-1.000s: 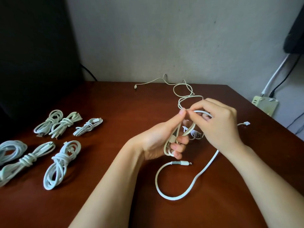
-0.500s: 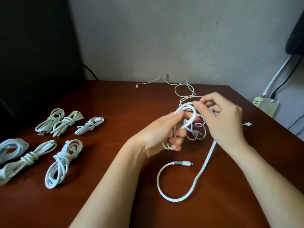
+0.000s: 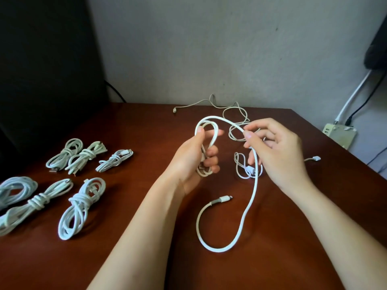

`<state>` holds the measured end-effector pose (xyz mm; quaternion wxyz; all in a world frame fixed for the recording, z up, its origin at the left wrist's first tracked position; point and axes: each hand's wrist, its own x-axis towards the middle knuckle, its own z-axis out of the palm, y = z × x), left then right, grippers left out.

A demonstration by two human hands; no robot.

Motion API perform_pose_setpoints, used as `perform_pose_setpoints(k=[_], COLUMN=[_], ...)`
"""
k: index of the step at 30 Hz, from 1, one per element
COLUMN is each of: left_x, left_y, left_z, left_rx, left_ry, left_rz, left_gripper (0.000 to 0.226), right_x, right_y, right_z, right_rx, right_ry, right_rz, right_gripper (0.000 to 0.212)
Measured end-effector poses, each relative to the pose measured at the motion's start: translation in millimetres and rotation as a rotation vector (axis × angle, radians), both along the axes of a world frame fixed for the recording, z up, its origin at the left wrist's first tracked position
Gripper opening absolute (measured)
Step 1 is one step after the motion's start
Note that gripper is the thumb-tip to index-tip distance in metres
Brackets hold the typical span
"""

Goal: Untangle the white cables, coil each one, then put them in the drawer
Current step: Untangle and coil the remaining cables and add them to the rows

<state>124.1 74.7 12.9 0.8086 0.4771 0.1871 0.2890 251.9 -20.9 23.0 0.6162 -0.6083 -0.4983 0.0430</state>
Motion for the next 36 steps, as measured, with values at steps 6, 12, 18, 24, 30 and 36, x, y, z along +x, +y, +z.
perform_pose_setpoints(k=[6,12,18,24,30,36], left_x=[-1,-1,1,2,4,0], left_y=[0,-2,-6,-7,-5,1], left_z=[3,2,0,-2,-4,1], left_rx=[-0.042,0.082,0.178,0.147,0.146,0.063], left_ry=[-0.110,-0.023,0.038,0.027,0.077,0.060], left_rz=[-0.027,-0.075,-0.096,-0.051,0.095,0.230], left_gripper=[0.045,0.038,0.031,0.022,0.015,0.017], right_x=[-2,-3,-4,-3,-11,-14], right_y=[3,3,4,3,2,6], right_z=[-5,-10,-11,-10,-9,-16], right_rx=[-0.041,-0.117,-0.214,-0.214,-0.269,-0.463], right_ry=[0.003,-0.105,-0.145,-0.175,-0.136,-0.191], right_rz=[-0.019,-0.029,-0.017,-0.019,0.129,0.265], right_gripper=[0.015,0.014,0.017,0.017,0.008,0.052])
